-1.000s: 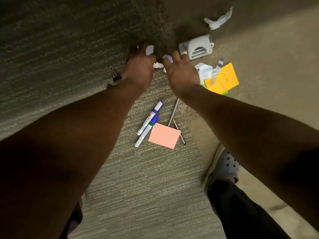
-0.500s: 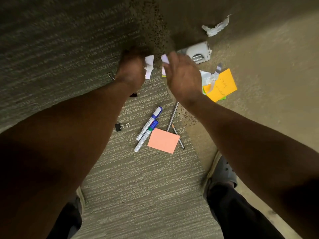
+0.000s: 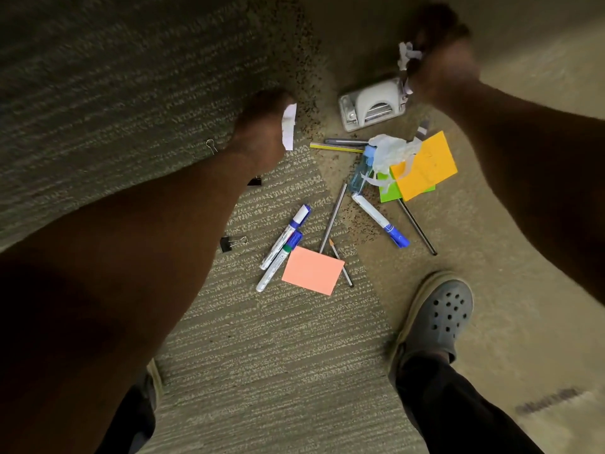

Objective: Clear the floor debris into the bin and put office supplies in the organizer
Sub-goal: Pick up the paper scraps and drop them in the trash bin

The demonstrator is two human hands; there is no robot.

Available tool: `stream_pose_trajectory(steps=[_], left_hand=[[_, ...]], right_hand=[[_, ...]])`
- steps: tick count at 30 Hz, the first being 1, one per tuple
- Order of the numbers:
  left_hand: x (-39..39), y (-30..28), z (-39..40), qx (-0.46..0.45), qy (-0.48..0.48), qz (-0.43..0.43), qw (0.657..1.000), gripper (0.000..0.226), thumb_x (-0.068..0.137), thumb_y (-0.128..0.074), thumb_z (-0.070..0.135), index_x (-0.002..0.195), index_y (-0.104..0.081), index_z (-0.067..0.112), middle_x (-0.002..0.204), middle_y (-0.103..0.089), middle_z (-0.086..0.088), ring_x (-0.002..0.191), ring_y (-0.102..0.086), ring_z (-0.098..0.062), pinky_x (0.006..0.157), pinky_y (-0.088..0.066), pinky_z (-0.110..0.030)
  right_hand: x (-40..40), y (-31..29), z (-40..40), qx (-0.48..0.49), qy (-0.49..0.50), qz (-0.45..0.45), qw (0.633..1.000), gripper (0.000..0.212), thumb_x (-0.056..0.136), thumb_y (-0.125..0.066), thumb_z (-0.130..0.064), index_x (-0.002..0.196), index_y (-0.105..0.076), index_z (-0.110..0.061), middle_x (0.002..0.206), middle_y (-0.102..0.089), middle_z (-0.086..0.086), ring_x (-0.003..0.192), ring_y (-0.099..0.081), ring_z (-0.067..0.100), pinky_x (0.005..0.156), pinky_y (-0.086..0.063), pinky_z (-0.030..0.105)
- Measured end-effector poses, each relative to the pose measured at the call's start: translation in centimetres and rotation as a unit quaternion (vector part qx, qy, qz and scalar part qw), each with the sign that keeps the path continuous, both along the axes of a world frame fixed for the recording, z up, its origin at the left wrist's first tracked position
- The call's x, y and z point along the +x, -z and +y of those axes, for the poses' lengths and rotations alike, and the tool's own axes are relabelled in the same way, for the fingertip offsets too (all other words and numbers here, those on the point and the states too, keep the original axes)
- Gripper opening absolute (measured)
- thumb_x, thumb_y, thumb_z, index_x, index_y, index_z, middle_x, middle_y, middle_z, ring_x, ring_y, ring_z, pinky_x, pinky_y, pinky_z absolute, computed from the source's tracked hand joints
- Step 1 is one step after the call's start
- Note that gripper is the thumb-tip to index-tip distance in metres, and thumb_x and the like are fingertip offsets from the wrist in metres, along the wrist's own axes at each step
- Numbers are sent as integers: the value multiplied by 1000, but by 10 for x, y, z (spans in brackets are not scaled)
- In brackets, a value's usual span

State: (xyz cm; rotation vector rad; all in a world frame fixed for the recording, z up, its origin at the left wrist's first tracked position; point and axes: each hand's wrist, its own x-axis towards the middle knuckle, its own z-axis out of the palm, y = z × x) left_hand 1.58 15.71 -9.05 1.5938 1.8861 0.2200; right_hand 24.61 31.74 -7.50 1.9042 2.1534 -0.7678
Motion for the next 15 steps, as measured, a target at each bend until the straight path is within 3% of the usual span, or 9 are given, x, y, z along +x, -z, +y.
stream_pose_trajectory(steps=[4, 6, 10, 15], left_hand=[[2, -3, 3, -13, 47, -7, 999, 38, 71, -65, -11, 107, -53, -4, 103, -59, -24, 99, -55, -37, 80, -45, -41], [1, -2, 4, -36, 60, 3, 998, 47, 72, -68, -8, 115, -49, -3, 112, -55, -26, 105, -52, -38, 86, -45, -45], [0, -2, 8, -91, 73, 19, 993, 60, 80, -69, 0, 132, -39, 0, 128, -45, -26, 118, -47, -37, 100, -40, -43], [0, -4, 9, -126, 66, 37, 989, 77, 76, -67, -7, 142, -29, 8, 140, -33, -26, 125, -40, -37, 102, -39, -41]], right_hand=[[-1, -4, 6, 50, -175, -52, 982, 31, 96, -45, -17, 121, -52, 0, 127, -51, 24, 113, -49, 40, 95, -36, 41], [-3, -5, 4, 62, -204, -49, 976, 24, 96, -45, -9, 113, -55, 2, 123, -52, 26, 109, -51, 41, 90, -38, 41], [-3, -8, -5, 51, -175, -24, 983, 27, 93, -51, -6, 120, -54, -3, 123, -54, 25, 111, -53, 40, 89, -44, 42], [3, -17, -17, 51, -64, 46, 996, 36, 95, -46, -18, 130, -46, -7, 124, -58, 18, 109, -59, 30, 88, -50, 39]])
